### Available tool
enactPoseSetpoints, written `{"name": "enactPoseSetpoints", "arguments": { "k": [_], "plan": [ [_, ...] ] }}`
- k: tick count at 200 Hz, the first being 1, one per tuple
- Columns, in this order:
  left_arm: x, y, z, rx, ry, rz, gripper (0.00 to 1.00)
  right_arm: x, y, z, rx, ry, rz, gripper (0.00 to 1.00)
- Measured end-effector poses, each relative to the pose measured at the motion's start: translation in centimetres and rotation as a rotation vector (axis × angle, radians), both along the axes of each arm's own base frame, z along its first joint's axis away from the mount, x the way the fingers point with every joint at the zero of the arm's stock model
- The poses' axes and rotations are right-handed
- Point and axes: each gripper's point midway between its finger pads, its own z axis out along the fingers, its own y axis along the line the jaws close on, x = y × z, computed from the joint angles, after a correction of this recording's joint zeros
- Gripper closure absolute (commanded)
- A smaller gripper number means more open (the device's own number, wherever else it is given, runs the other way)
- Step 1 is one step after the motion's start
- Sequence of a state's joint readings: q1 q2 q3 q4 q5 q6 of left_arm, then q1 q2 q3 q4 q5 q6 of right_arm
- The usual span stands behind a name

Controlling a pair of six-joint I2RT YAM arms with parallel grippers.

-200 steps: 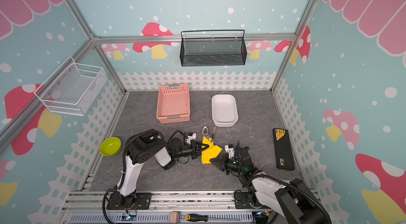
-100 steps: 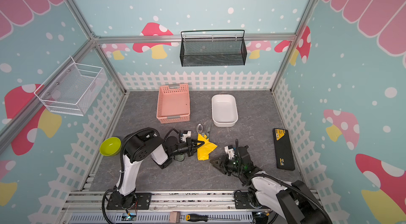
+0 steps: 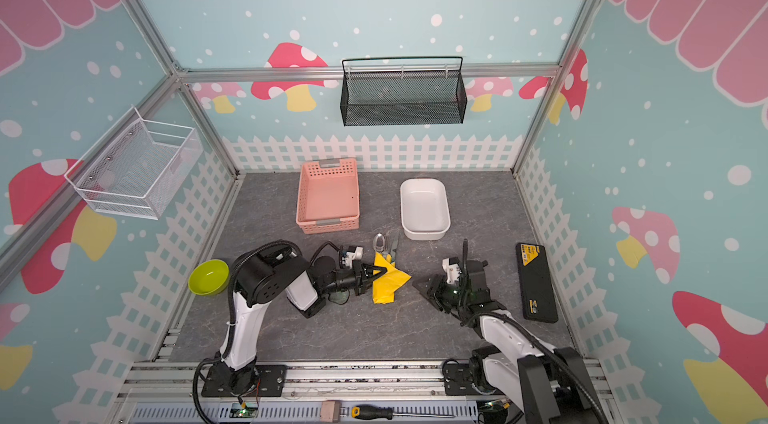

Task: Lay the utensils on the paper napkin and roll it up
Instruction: 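Swing the right gripper around to grip the napkin beside the left gripper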

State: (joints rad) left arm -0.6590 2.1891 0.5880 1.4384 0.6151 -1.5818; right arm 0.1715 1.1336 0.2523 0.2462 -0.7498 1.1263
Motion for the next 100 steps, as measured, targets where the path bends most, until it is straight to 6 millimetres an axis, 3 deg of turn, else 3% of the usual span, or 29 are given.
{"name": "enactPoseSetpoints", "arguments": {
  "k": [37,100],
  "plan": [
    [0.0,0.0,0.0,-0.001,0.000,-0.008,1.00,2.4,1.8,0.7,0.066,-0.035,0.110,0.35],
    [0.0,0.0,0.0,-0.002,-0.002,-0.007,1.00,4.1,5.0,-0.4,0.158,-0.026,0.249,0.36]
  ]
}}
